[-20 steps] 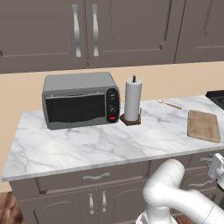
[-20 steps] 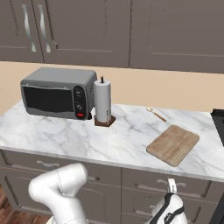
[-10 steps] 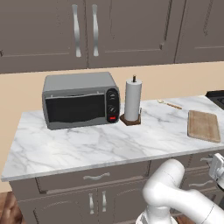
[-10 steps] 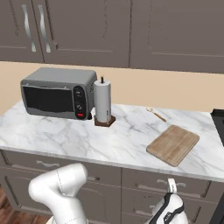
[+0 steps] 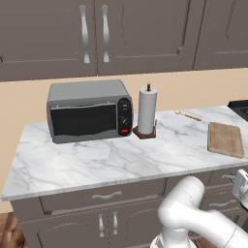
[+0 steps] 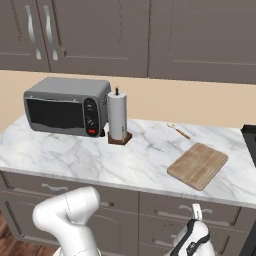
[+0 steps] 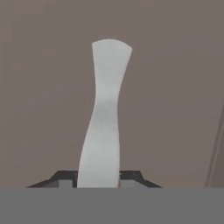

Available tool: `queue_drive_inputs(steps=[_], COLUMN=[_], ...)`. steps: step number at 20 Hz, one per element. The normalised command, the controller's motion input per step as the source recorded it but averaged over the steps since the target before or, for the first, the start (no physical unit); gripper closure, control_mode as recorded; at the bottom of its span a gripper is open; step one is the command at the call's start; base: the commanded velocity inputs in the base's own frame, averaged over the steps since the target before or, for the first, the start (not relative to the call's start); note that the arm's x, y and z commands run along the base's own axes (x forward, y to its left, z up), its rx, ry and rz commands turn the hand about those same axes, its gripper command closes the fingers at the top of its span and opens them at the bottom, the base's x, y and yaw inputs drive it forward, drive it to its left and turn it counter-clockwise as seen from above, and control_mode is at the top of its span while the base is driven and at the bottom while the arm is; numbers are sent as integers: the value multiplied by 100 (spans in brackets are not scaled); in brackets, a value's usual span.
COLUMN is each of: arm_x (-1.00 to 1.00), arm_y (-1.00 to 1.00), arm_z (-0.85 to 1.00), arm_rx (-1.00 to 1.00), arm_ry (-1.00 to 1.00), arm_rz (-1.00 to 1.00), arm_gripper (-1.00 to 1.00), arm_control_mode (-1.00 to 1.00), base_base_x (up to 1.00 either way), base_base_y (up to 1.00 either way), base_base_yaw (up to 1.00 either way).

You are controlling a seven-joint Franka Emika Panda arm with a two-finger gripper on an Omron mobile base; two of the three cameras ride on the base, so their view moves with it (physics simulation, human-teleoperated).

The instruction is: Open the drawer on the right and place the cutting tools on the cutting board.

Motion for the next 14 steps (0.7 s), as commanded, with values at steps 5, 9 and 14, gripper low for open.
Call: queue_drive_inputs(steps=[5,9,14], arm_x=[-26,-46,-62], arm_y=[-47,-53,-56], arm_z=[0,0,0], arm_rx=[4,5,5], arm_ry=[-3,-4,-5], arm_rz=[-5,-5,-4], arm_gripper=[100,100,100], arm_control_mode=[-100,-100,-100], base_base_x=[0,0,0], base_base_y=[0,0,0], base_base_yaw=[0,0,0])
